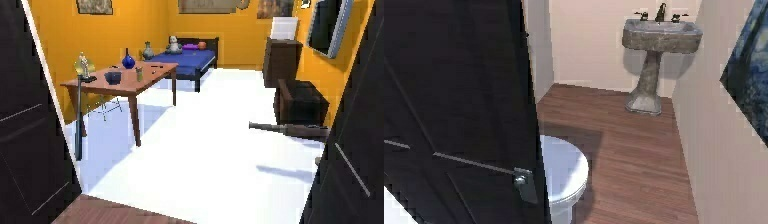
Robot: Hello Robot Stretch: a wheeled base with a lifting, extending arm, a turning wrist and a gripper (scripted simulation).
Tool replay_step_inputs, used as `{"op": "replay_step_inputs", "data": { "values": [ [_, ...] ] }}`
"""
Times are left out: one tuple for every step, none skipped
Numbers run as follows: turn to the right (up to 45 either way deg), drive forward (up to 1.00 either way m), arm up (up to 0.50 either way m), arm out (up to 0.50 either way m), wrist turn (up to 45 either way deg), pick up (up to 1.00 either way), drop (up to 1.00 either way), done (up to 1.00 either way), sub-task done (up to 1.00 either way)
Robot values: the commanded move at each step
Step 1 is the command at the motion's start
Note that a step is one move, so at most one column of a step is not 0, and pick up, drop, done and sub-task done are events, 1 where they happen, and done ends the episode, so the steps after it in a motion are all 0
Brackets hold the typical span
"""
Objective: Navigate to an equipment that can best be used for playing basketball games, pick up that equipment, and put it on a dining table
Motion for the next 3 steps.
{"op": "replay_step_inputs", "data": {
  "values": [
    [6.0, 0.0, 0.0, 0.0, 0.0, 0.0, 0.0, 0.0, 0.0],
    [0.0, 1.0, 0.0, 0.0, 0.0, 0.0, 0.0, 0.0, 0.0],
    [0.0, 0.9, 0.0, 0.0, 0.0, 0.0, 0.0, 0.0, 0.0]
  ]
}}
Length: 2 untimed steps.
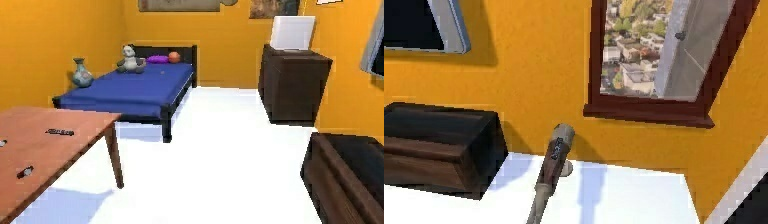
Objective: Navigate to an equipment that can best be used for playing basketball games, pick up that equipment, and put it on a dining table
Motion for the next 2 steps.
{"op": "replay_step_inputs", "data": {
  "values": [
    [3.0, 0.0, 0.0, 0.0, 0.0, 0.0, 0.0, 0.0, 0.0],
    [0.0, 1.0, 0.0, 0.0, 0.0, 0.0, 0.0, 0.0, 0.0]
  ]
}}
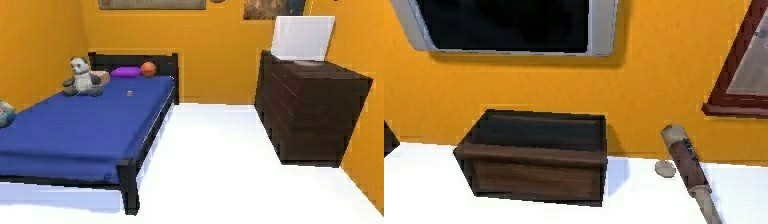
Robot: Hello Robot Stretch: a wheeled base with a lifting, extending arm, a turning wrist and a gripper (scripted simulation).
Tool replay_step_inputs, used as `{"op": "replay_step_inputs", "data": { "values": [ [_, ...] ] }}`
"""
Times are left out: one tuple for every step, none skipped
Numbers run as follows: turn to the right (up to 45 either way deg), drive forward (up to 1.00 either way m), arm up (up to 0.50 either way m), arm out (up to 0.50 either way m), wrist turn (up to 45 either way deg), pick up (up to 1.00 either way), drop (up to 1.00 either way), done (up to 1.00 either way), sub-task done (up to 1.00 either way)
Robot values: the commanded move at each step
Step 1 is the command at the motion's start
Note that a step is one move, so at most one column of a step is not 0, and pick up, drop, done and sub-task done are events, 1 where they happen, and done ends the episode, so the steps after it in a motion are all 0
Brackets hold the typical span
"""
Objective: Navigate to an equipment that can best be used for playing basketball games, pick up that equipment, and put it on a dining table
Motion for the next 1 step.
{"op": "replay_step_inputs", "data": {
  "values": [
    [0.0, 1.0, 0.0, 0.0, 0.0, 0.0, 0.0, 0.0, 0.0]
  ]
}}
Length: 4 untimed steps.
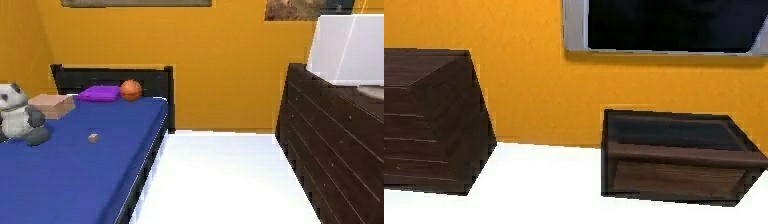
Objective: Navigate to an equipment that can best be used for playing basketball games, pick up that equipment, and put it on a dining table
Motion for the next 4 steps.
{"op": "replay_step_inputs", "data": {
  "values": [
    [0.0, 1.0, 0.0, 0.0, 0.0, 0.0, 0.0, 0.0, 0.0],
    [6.0, 0.0, 0.0, 0.0, 0.0, 0.0, 0.0, 0.0, 0.0],
    [0.0, 0.55, 0.0, 0.0, 0.0, 0.0, 0.0, 0.0, 0.0],
    [-45.0, 0.0, 0.0, 0.0, 0.0, 0.0, 0.0, 0.0, 0.0]
  ]
}}
